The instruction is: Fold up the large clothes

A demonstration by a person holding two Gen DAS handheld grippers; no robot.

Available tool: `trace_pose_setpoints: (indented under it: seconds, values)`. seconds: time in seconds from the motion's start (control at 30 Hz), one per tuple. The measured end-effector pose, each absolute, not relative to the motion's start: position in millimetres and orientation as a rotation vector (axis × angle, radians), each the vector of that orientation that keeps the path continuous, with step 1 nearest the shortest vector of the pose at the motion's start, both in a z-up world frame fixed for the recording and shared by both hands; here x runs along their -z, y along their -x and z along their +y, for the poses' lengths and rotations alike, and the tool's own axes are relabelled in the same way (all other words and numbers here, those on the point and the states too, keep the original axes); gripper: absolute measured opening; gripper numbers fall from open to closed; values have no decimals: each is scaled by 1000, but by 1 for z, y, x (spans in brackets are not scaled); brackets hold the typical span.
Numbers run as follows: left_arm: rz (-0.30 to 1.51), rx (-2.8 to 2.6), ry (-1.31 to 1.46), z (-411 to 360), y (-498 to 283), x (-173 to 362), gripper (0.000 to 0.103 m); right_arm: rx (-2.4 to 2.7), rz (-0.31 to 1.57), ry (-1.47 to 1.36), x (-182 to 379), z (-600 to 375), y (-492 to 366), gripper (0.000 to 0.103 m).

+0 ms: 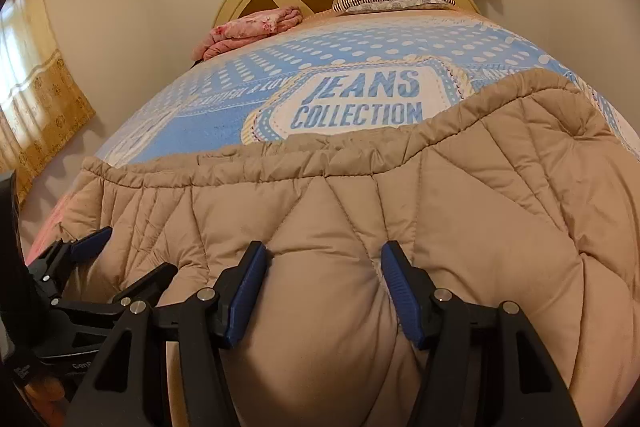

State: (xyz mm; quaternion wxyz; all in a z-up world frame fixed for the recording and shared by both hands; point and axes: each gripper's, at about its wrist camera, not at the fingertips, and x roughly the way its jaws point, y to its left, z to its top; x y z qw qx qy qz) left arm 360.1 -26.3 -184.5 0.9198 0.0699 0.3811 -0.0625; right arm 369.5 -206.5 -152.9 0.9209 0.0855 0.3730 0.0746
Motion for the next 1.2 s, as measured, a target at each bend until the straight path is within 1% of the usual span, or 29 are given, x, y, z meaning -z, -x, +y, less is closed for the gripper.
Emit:
trace_pose_setpoints:
  seconds: [0.93, 1.07, 1.2]
  values:
    - [814, 120, -144, -26, -366, 193, 103, -108, 824, -114, 173, -192, -382, 61]
    - [813, 119, -142, -26, -366, 194, 103, -120, 821, -132, 163, -193, -373, 61]
    - [815, 121, -139, -25, -368, 194, 103, -147, 750, -143, 135, -187, -330, 61]
